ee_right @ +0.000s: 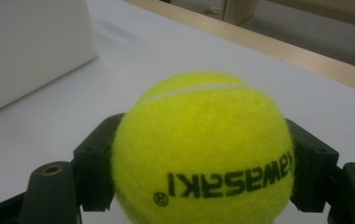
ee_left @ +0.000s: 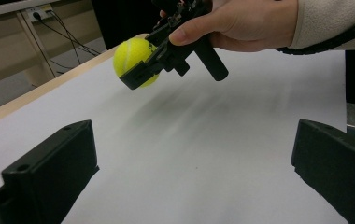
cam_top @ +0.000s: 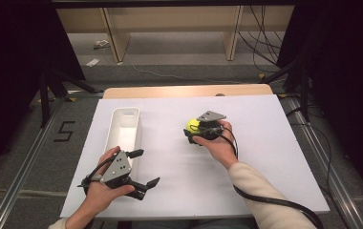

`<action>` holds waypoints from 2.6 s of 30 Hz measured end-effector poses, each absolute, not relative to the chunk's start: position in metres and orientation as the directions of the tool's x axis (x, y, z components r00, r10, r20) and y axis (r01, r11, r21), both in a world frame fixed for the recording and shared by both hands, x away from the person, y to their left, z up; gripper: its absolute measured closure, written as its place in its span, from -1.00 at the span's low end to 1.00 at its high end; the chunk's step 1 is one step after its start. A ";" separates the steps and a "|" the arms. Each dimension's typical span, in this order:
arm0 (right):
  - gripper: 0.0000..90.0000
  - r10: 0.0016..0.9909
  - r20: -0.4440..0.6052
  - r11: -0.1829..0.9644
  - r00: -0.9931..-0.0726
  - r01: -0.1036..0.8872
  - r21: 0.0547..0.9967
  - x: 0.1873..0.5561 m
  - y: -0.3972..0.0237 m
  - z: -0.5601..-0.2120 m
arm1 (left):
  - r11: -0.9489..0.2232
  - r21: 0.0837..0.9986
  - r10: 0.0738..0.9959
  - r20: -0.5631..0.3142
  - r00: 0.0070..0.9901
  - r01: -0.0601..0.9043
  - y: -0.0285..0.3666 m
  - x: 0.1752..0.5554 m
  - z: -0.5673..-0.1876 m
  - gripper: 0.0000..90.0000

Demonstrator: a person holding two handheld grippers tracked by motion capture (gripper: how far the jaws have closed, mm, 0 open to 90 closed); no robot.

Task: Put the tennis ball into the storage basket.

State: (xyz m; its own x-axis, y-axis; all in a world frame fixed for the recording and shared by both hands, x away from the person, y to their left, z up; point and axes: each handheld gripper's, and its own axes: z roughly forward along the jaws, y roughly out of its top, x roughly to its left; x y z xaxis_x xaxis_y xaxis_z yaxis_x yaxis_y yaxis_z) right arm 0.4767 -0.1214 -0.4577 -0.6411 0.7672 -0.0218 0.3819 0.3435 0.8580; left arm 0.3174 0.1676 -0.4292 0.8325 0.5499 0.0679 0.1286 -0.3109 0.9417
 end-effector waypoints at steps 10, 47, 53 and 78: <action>-0.42 0.762 -0.020 0.337 -0.648 0.370 0.866 0.475 -0.119 -0.453 | -0.311 0.942 0.550 0.069 0.832 0.128 0.168 0.317 -0.429 -1.00; -0.42 0.741 -0.012 0.334 -0.671 0.354 0.874 0.467 -0.110 -0.445 | -0.314 0.941 0.547 0.072 0.834 0.125 0.168 0.317 -0.429 -1.00; -0.42 0.740 -0.012 0.332 -0.672 0.350 0.876 0.466 -0.110 -0.443 | -0.313 0.941 0.547 0.071 0.834 0.125 0.168 0.317 -0.429 -1.00; -0.42 0.728 -0.002 0.326 -0.686 0.344 0.881 0.464 -0.106 -0.441 | -0.312 0.942 0.545 0.070 0.835 0.125 0.167 0.318 -0.429 -1.00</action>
State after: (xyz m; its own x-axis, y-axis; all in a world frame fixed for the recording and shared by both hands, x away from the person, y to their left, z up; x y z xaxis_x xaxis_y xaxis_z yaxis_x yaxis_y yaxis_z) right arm 0.4635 -0.1056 -0.4405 -0.6856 0.7280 -0.0022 0.3435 0.3262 0.8807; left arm 0.3176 0.1674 -0.4290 0.8354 0.5451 0.0697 0.1251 -0.3121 0.9418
